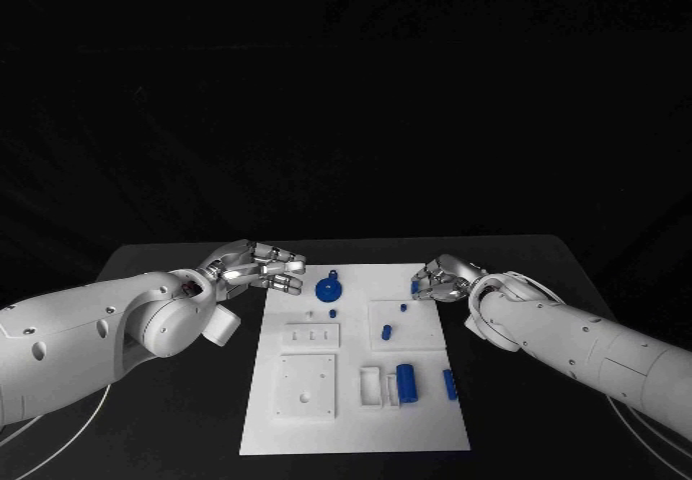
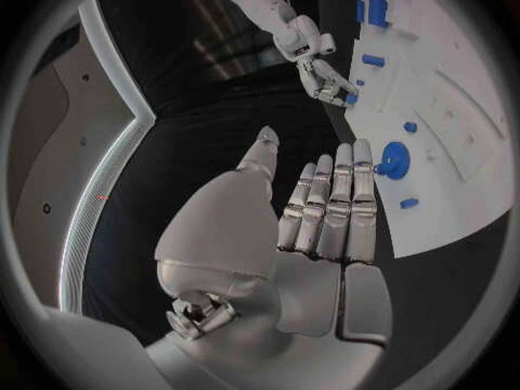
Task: Assemble the parts on the task board
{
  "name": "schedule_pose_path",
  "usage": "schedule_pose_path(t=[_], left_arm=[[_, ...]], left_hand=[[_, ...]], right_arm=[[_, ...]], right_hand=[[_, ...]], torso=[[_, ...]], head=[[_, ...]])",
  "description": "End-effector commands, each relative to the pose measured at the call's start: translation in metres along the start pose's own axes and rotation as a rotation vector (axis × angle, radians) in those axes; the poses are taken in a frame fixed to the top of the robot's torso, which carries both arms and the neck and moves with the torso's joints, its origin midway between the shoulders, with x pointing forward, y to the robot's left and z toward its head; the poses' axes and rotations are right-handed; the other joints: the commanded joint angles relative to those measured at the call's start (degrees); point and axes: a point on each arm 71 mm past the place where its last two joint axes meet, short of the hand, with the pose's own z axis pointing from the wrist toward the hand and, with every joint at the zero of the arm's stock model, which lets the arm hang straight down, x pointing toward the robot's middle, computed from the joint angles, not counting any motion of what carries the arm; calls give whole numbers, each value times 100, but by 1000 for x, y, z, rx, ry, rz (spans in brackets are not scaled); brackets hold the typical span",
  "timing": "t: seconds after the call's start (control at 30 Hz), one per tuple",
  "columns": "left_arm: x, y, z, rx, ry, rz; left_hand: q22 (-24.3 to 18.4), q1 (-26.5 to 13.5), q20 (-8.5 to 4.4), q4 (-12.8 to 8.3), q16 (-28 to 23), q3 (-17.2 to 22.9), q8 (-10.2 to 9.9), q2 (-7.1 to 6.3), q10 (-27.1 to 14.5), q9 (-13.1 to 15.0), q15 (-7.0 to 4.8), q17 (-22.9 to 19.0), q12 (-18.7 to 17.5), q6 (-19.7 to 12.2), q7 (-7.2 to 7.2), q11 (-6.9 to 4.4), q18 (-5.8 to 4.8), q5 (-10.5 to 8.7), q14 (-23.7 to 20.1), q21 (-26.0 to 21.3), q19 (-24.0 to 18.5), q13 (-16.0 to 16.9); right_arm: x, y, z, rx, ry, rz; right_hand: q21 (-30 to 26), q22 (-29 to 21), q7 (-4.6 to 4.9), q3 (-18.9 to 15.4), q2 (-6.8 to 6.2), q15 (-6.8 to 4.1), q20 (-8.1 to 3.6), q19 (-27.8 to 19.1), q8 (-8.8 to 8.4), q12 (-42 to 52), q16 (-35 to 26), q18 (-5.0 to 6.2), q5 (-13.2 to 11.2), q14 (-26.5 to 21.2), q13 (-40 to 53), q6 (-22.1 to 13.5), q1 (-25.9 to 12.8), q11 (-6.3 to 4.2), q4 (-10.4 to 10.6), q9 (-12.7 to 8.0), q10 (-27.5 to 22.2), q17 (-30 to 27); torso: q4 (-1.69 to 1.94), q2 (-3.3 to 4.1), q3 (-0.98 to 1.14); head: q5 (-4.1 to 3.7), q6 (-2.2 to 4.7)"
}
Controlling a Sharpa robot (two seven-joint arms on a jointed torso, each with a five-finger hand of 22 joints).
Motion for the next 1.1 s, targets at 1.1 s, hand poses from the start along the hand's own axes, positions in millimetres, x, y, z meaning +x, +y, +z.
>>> schedule_pose_path(t=[1.1], left_arm=[[5, 3, 2, -1, 27, -7]], left_hand=[[-6, 0, -14, -13, 7, -26, -5, 51, 7, 3, -1, 2, -19, 11, 5, 8, -11, -30, -23, -16, -29, 7]], right_arm=[[-1, 4, 1, -14, -50, 21]], right_hand=[[-46, 1179, -56, 795, 210, 77, 40, 504, 10, 58, -26, -59, -807, -14, 53, 981, -204, 98, 4, 19, -29, -16]], torso=[[4, 2, 15]], head=[[-18, -1]])
